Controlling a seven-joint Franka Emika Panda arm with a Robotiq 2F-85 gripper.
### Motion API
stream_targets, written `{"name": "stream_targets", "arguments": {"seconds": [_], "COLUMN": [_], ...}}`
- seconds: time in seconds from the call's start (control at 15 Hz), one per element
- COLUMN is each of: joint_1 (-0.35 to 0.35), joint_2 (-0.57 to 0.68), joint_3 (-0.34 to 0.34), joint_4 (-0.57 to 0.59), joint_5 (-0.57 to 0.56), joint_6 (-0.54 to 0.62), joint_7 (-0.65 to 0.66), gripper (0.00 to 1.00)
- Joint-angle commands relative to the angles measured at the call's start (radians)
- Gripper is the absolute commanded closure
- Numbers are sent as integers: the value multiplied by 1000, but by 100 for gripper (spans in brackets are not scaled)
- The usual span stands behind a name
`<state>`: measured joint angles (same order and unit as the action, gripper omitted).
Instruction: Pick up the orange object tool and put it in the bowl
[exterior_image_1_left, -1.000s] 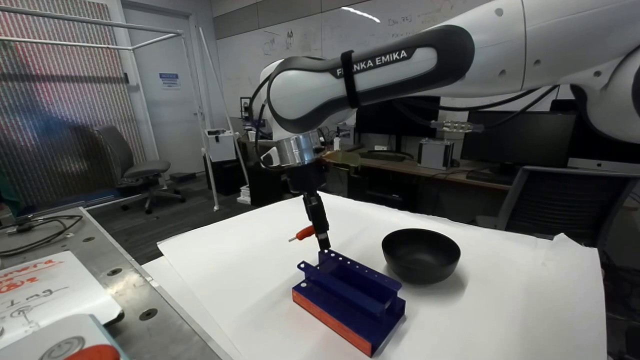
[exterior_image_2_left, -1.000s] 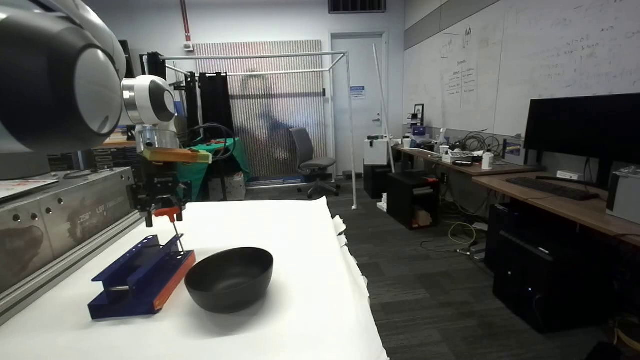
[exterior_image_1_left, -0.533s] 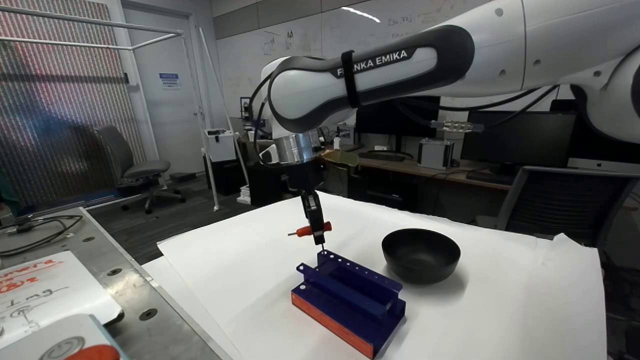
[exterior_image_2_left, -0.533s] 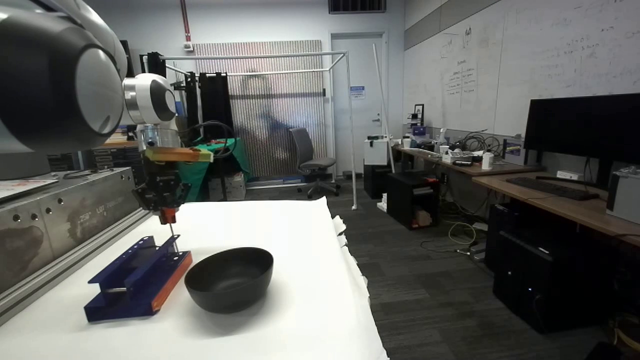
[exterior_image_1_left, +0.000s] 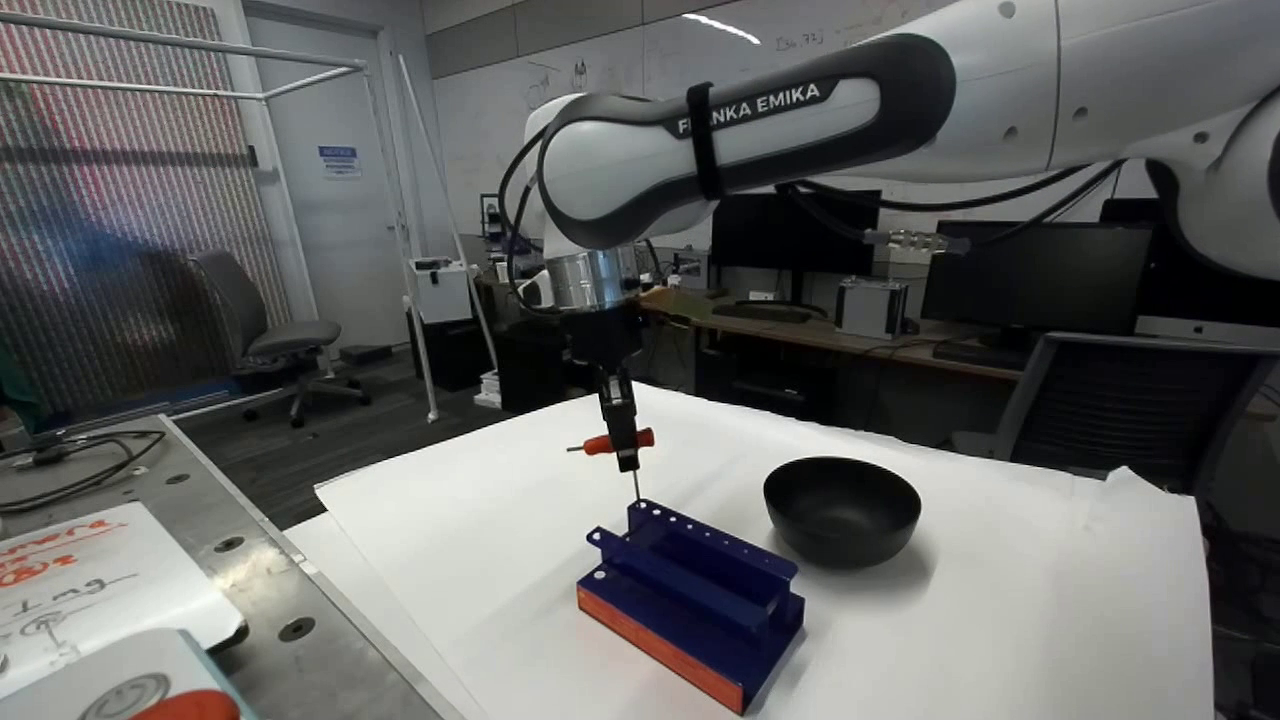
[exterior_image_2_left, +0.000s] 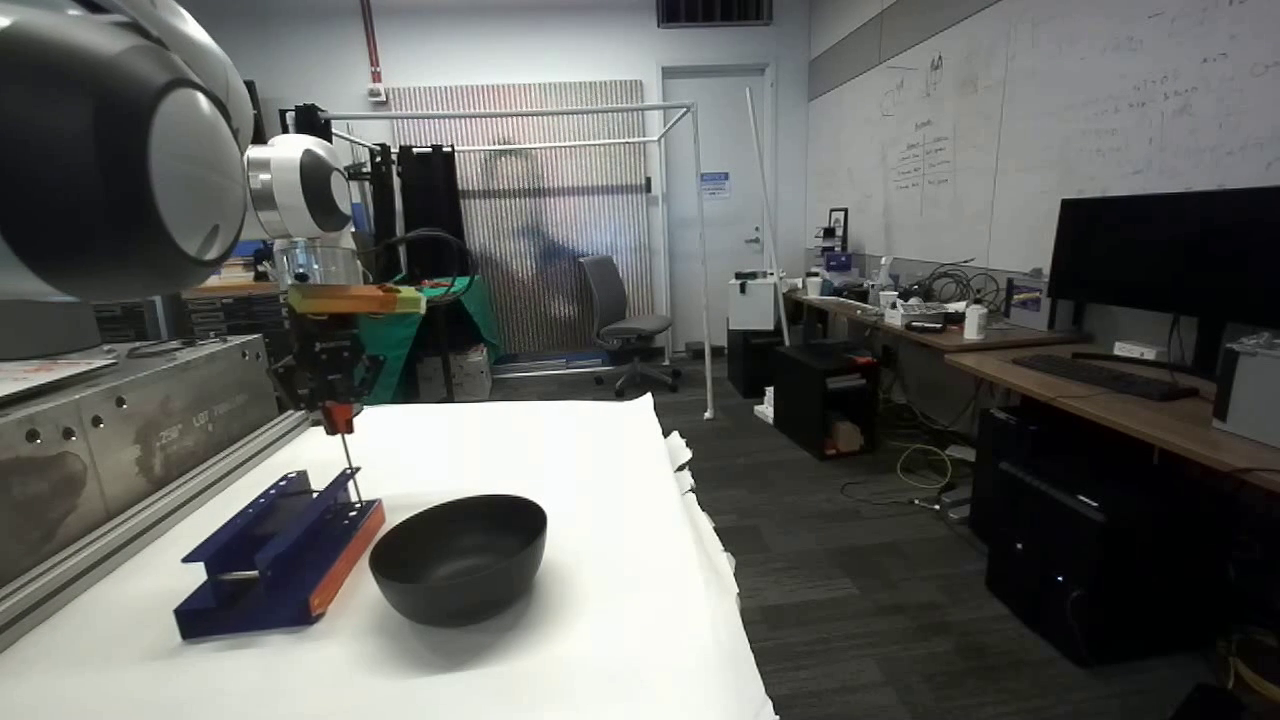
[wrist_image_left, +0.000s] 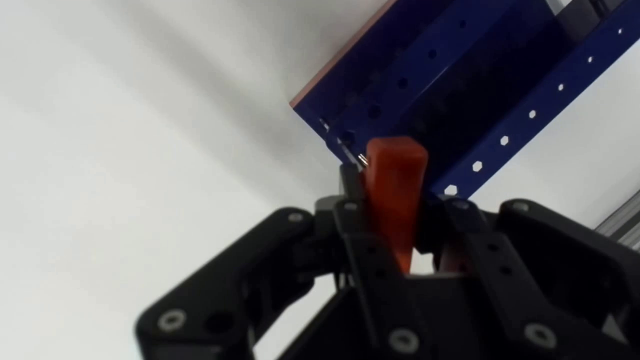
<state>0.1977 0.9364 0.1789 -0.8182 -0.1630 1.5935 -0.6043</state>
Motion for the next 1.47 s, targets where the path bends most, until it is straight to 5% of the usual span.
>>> {"name": "stream_targets", "arguments": {"seconds": [0.0, 0.4, 0.8, 1.4], "joint_1": [13, 20, -18, -153], "joint_2": [-65, -187, -223, -346], "joint_3": [-8, -24, -111, -155], "joint_4": [-14, -62, -94, -406], "joint_5": [3, -6, -31, 113], "joint_6": [34, 110, 89, 26], "joint_7": [108, 375, 610, 881], "gripper": [89, 89, 90, 91]}}
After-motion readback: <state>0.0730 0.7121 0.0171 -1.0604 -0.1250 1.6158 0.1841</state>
